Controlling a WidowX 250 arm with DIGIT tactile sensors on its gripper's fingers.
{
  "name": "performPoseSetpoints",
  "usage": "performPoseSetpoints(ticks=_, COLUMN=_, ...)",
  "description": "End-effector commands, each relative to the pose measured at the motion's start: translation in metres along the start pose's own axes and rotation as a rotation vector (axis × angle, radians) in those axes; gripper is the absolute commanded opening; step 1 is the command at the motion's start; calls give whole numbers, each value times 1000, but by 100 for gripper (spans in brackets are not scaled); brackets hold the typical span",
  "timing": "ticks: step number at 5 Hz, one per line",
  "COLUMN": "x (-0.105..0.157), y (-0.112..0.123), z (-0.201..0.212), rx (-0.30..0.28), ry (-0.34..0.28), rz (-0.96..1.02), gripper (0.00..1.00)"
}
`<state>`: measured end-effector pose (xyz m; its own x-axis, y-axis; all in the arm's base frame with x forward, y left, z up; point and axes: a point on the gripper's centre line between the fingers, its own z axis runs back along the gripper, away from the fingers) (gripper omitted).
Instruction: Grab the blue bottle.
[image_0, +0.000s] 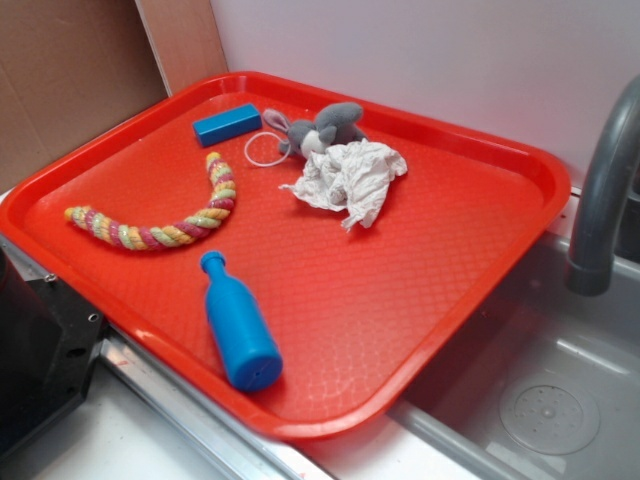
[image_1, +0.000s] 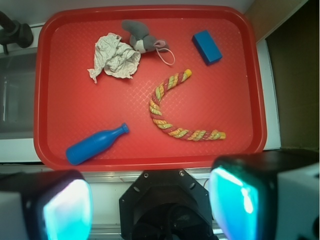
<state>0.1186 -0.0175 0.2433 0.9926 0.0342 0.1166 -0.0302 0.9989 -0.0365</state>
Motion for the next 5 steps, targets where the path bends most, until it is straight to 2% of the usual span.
performPoseSetpoints(ticks=1, x=0, y=0, z=0, rx=0, ry=0, rz=0, gripper=100)
performPoseSetpoints(ticks=2, x=-12, y=-37, z=-46, rx=19, ry=14, rz=250, gripper=100)
performPoseSetpoints(ticks=3, x=-5, y=-61, z=-82, rx=25, ry=-3, rz=500, gripper=100)
performPoseSetpoints(ticks=4, x=0, y=-67, z=-113, rx=-13, ry=68, rz=681, gripper=100)
performPoseSetpoints(ticks=5, x=0, y=-67, z=-113, rx=-13, ry=68, rz=681, gripper=100)
